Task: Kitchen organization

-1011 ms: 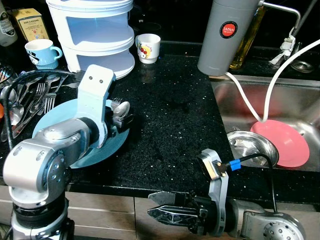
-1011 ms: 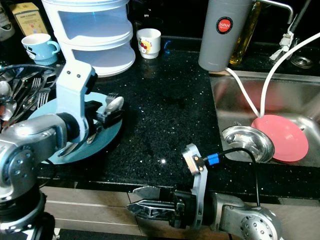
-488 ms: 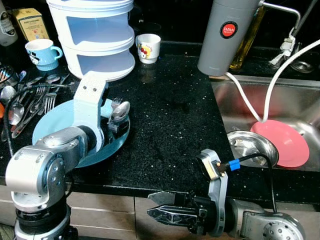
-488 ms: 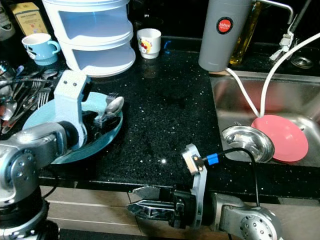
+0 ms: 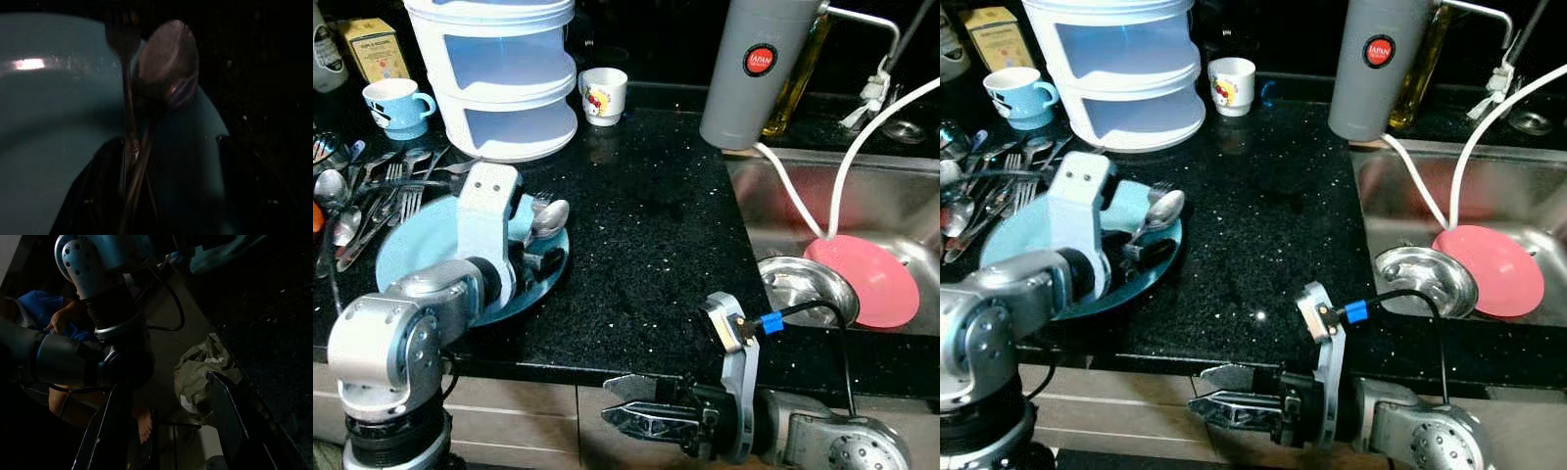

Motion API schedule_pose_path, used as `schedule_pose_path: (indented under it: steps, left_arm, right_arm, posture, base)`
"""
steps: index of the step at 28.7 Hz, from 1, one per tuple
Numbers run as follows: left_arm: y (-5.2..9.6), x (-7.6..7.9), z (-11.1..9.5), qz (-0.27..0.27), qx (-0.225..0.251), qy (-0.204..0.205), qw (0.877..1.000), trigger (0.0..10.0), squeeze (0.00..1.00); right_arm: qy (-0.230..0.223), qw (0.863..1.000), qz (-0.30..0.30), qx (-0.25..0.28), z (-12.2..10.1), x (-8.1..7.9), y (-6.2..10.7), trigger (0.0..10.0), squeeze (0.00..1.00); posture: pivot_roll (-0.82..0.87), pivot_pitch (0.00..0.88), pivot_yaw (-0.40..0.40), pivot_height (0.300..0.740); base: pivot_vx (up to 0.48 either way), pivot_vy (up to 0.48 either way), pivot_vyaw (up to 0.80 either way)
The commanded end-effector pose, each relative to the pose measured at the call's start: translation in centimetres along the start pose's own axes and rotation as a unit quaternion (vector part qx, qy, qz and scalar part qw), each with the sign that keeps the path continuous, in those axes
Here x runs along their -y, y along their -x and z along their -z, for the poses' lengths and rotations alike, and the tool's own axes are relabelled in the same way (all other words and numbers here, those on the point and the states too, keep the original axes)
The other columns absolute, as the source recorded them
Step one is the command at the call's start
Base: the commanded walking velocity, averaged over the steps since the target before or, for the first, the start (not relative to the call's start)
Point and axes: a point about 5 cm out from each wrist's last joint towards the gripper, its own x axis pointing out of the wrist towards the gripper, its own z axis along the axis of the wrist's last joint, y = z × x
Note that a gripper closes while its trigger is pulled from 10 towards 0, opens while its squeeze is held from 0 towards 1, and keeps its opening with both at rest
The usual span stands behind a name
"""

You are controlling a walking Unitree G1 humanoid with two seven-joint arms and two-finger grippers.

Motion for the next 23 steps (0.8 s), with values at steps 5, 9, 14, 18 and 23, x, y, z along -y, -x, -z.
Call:
schedule_pose_path:
  steps: [5,9,14,18,23]
  left_arm:
    - [-0.5,0.0,1.9,0.014,-0.048,0.021,0.999,0.0,0.00]
    - [-0.5,0.0,2.0,0.012,-0.050,0.022,0.998,0.0,0.00]
    - [-0.4,-0.1,1.9,0.008,-0.048,0.020,0.999,0.0,0.00]
    - [-0.4,-0.2,1.8,0.000,-0.047,0.015,0.999,0.0,0.00]
    - [0.2,-1.6,0.8,-0.067,-0.029,-0.003,0.997,0.0,0.00]
  right_arm:
    - [0.000,1.000,0.010,-0.001,0.1,0.1,0.3,10.0,0.00]
    - [-0.001,1.000,0.010,-0.003,0.1,0.1,0.3,10.0,0.00]
    - [-0.001,1.000,0.011,-0.003,0.1,0.1,0.3,10.0,0.00]
    - [-0.002,1.000,0.011,-0.002,0.1,0.1,0.3,10.0,0.00]
    - [-0.003,1.000,0.012,-0.003,0.2,0.1,0.4,10.0,0.00]
  posture:
    - [0.06,0.059,-0.007,0.740]
    - [0.06,0.055,-0.005,0.740]
    - [0.06,0.052,-0.004,0.740]
    - [0.06,0.053,-0.005,0.740]
    - [0.06,0.050,-0.009,0.740]
  base:
    - [0.000,0.000,0.00]
    - [0.000,0.000,0.00]
    - [0.000,0.000,0.00]
    - [0.000,0.000,0.00]
    - [0.000,0.000,0.00]
